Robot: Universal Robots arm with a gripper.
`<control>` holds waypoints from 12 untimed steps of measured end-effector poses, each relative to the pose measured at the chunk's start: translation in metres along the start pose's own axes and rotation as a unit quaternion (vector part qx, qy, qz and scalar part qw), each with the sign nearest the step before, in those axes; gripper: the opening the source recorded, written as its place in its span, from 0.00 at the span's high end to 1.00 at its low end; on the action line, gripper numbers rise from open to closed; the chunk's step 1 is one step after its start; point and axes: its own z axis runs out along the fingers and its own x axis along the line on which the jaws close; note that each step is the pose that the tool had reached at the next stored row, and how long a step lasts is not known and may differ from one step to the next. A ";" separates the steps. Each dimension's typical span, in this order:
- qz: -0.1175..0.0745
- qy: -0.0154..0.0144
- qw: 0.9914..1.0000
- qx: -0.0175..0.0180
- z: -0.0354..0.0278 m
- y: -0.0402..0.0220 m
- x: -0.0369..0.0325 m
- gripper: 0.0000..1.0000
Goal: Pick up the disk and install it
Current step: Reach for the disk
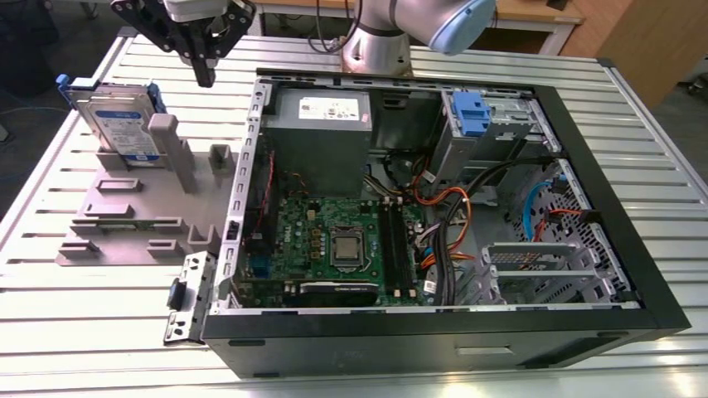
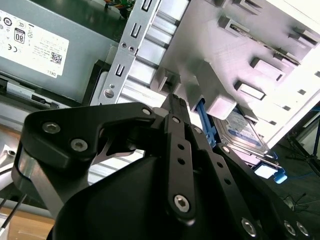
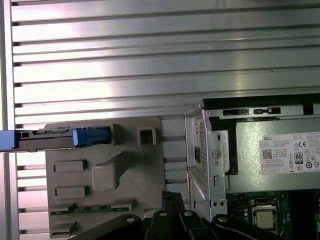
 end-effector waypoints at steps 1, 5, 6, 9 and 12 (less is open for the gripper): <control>0.000 0.000 1.000 0.000 0.0001 0.0003 0.0005 0.89; 0.000 0.000 1.000 0.000 0.0004 0.0010 0.0021 0.89; 0.000 0.000 1.000 0.000 0.0006 0.0011 0.0026 0.89; 0.000 0.000 1.000 0.000 0.0007 0.0015 0.0039 0.89; 0.000 0.000 1.000 0.000 0.0009 0.0016 0.0046 0.89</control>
